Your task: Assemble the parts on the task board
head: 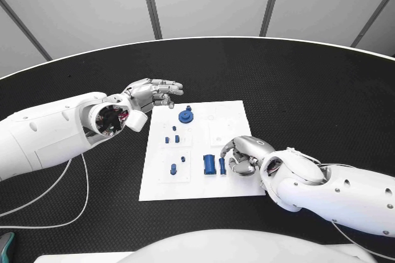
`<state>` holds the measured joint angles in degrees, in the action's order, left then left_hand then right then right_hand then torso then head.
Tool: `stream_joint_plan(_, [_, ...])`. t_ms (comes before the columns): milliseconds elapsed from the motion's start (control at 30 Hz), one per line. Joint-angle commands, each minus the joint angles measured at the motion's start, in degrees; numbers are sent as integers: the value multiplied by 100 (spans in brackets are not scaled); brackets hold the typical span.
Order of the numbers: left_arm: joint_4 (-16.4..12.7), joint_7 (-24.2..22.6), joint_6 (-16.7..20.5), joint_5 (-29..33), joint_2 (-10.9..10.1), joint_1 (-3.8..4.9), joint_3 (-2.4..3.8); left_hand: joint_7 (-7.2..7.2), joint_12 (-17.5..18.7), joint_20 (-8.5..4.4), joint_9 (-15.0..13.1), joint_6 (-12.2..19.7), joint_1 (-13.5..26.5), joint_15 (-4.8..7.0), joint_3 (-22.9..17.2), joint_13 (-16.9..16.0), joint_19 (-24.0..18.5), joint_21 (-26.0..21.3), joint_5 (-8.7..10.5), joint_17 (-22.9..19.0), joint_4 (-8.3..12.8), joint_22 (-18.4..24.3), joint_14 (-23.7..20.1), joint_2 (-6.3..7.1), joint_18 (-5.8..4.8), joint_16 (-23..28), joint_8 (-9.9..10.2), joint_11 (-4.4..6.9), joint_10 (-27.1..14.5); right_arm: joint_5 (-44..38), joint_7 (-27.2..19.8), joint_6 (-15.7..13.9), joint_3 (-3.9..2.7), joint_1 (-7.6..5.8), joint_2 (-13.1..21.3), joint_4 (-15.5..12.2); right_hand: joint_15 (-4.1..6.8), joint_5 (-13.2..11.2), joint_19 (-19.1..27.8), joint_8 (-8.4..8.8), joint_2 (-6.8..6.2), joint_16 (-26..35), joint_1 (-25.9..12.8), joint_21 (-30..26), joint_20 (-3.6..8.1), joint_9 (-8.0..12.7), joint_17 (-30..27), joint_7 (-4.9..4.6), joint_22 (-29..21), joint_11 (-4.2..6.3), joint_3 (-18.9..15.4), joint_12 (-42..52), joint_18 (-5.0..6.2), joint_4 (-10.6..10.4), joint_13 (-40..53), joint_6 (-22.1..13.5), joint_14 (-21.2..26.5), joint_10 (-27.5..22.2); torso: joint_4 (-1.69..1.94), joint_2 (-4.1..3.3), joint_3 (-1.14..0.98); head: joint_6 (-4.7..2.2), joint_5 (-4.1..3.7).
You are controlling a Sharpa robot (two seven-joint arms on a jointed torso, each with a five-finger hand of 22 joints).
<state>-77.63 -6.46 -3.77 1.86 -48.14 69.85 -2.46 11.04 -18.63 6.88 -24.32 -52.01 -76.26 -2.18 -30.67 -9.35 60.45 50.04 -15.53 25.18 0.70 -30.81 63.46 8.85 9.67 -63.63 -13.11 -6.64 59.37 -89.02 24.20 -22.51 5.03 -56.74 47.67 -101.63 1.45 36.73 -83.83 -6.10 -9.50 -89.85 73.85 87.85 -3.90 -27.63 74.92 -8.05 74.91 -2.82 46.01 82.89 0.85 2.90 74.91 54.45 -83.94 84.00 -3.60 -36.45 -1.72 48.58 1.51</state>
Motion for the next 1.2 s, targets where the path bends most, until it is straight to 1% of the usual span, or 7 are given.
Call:
stream_joint_plan(33, [0, -1, 0, 0, -1, 0, 0, -1, -31, 14, 10, 32, -13, 3, -11, -9, 10, -23, -7, -5, -36, 5, -29, -35, 93, -23, -31, -18, -39, 0, -4, 37, 1, 0, 0, -7, 54, 55, -571, -17, 1, -15, -88, 30, 17, 10, 1508, -8, 1457, -15, 33, 31, -45, 45, 1133, 94, -606, 293, -7, 4, -3, 6, 0])
stream_joint_plan(400, [-1, 1, 5, 0, -3, 0, 0, -1, -31, 14, 10, 32, -13, 3, -11, -9, 10, -23, -7, -5, -36, 5, -29, -35, 93, -23, -31, -18, -39, 0, 31, 119, 2, 1, 23, 6, 68, 77, -568, -39, 18, -15, -134, 21, 29, 18, 1508, -1, 1454, -9, 45, 40, -43, 76, 1137, 166, -606, 298, -3, 6, 1, 20, 2])
stream_joint_plan(733, [-2, 4, 10, 0, -8, 0, 0, 4, -33, 14, 11, 39, -18, 2, -12, -9, 12, -25, -6, -7, -37, 7, -31, -32, 93, -25, -30, -21, -45, 0, -188, -537, 3, 1, 61, -5, 56, -94, -557, 263, 72, -15, -286, -13, 35, 255, 1508, -24, 1443, -28, 66, -34, -35, 172, 1092, -413, -606, 261, -4, 5, 1, 1, 3])
stream_joint_plan(833, [-5, 4, 11, 0, -11, 0, 0, 4, -33, 14, 11, 39, -18, 2, -12, -9, 12, -25, -6, -7, -37, 7, -31, -32, 93, -25, -30, -21, -45, 0, -280, -710, 3, 1, 91, -24, -32, -1273, -558, 239, 0, -15, -536, -4, -32, 332, 1508, -89, 1445, -84, -406, -25, -39, 7, 1091, -598, -606, 270, -4, 4, -2, -7, 8])
stream_joint_plan(933, [-6, 3, 12, 0, -14, 0, 0, 4, -33, 14, 11, 39, -18, 2, -12, -9, 12, -25, -6, -7, -37, 7, -31, -32, 93, -25, -30, -21, -45, -1, -324, -777, 3, 1, 114, -28, -60, -1930, -559, 205, -9, -15, -568, -1, -75, 363, 1508, -100, 1445, -104, -710, -15, -39, -83, 1094, -571, -606, 270, -6, 4, -3, -13, 9])
stream_joint_plan(1133, [-9, 4, 10, 0, -13, 0, 0, 4, -33, 14, 11, 39, -18, 2, -12, -9, 12, -25, -6, -7, -37, 7, -31, -32, 93, -25, -30, -21, -45, -1, -277, -689, 3, 1, 136, 7, -94, -3005, -560, 39, -63, -15, -593, -2, -118, 381, 1508, -105, 1445, -117, -1150, -15, -39, -296, 1088, -276, -606, 260, 3, 1, 0, -9, 4])
stream_joint_plan(1200, [-9, 4, 10, 0, -14, 0, 0, 4, -33, 14, 11, 39, -18, 2, -12, -9, 12, -25, -6, -7, -37, 7, -31, -32, 93, -25, -30, -21, -45, -1, -253, -659, 3, 1, 136, 22, -96, -3128, -559, 14, -59, -15, -568, -5, -122, 393, 1508, -105, 1444, -118, -1207, -14, -38, -335, 1087, -246, -606, 259, 2, 0, -2, -8, 5])
